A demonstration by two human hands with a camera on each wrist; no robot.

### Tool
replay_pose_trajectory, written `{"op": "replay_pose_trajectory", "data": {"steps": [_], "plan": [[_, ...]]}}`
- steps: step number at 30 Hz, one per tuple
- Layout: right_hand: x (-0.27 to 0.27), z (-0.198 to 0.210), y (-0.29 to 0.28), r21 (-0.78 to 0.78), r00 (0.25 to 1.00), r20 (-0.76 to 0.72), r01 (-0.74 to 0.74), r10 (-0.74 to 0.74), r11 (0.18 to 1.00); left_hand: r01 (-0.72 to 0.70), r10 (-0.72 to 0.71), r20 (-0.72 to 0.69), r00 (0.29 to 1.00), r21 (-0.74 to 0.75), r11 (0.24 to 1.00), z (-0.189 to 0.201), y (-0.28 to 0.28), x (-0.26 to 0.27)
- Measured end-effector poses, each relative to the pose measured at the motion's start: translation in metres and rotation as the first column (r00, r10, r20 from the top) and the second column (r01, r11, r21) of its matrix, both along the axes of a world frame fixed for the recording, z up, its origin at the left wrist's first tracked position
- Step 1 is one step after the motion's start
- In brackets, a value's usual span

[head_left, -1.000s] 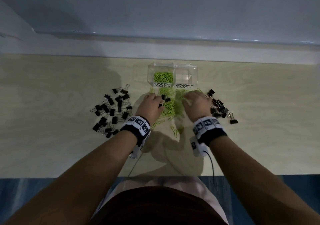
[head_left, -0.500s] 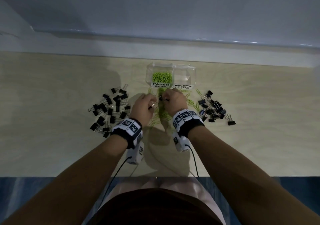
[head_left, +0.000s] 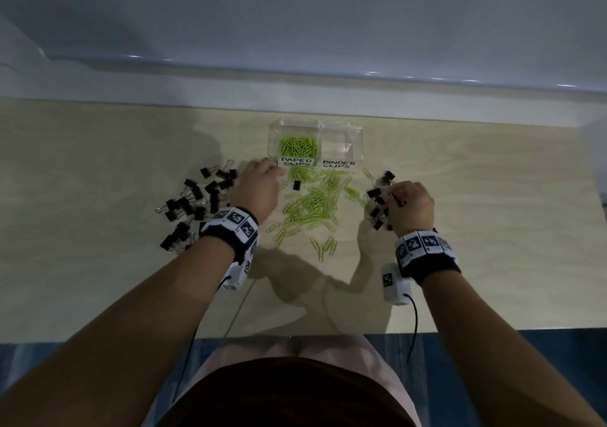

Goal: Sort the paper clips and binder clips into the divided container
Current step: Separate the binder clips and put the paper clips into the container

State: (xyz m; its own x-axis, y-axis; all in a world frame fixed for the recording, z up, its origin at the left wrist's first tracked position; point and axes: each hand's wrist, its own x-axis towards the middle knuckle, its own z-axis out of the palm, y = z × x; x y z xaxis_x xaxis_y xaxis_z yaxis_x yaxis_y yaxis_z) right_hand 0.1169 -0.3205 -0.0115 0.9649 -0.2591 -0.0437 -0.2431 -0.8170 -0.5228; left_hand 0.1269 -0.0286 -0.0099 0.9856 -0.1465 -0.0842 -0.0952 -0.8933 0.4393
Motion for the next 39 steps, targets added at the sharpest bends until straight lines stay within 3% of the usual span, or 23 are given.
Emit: {"op": "replay_pose_trajectory", "data": {"steps": [3,5,10,16,19,21,24,26,29,33,37,39], "plan": [[0.014,0.004,0.007,-0.124,0.995,-0.012,-0.102,0.102,0.987,0.174,-0.175,-0.068,0.982,-0.019,0.985,-0.004,-0.021,0.002],[0.024,0.007,0.018,-0.220,0.983,-0.072,-0.180,0.168,0.959,0.212,-0.209,-0.103,0.972,0.017,0.977,-0.006,-0.027,0.004],[0.024,0.009,0.045,-0.395,0.916,-0.315,-0.364,0.248,0.843,0.222,-0.216,-0.098,0.971,0.061,0.973,-0.007,-0.028,0.008],[-0.014,0.006,0.078,-0.394,0.808,-0.337,-0.587,0.483,0.708,0.126,-0.126,0.023,0.992,-0.028,0.992,0.003,-0.012,-0.006],[-0.036,0.002,0.083,-0.298,0.813,-0.168,-0.580,0.557,0.758,-0.038,0.040,0.042,0.998,-0.046,0.998,0.004,0.015,-0.013],[-0.045,-0.002,0.075,-0.209,0.889,-0.021,-0.451,0.457,0.868,-0.104,0.104,0.054,0.993,0.005,0.995,-0.001,0.035,-0.017],[-0.048,-0.011,0.062,-0.138,0.962,-0.014,-0.273,0.274,0.952,-0.095,0.090,0.048,0.995,0.098,0.991,-0.007,0.048,-0.015],[-0.046,-0.013,0.061,-0.157,0.957,-0.069,-0.289,0.281,0.945,-0.021,0.017,0.032,0.999,0.113,0.993,-0.003,0.037,-0.008],[-0.042,-0.005,0.076,-0.166,0.905,-0.135,-0.421,0.402,0.892,0.126,-0.124,-0.026,0.992,0.088,0.988,0.006,0.005,0.002],[-0.034,0.003,0.092,-0.138,0.789,-0.137,-0.614,0.599,0.777,0.143,-0.134,-0.084,0.988,0.117,0.983,0.002,-0.023,0.002],[-0.008,0.004,0.089,-0.114,0.860,-0.065,-0.510,0.506,0.852,0.205,-0.201,-0.045,0.979,0.113,0.972,-0.004,-0.023,-0.014],[0.005,0.004,0.088,-0.100,0.868,-0.138,-0.491,0.476,0.866,0.271,-0.270,-0.030,0.962,0.055,0.961,-0.004,-0.019,-0.022]]}}
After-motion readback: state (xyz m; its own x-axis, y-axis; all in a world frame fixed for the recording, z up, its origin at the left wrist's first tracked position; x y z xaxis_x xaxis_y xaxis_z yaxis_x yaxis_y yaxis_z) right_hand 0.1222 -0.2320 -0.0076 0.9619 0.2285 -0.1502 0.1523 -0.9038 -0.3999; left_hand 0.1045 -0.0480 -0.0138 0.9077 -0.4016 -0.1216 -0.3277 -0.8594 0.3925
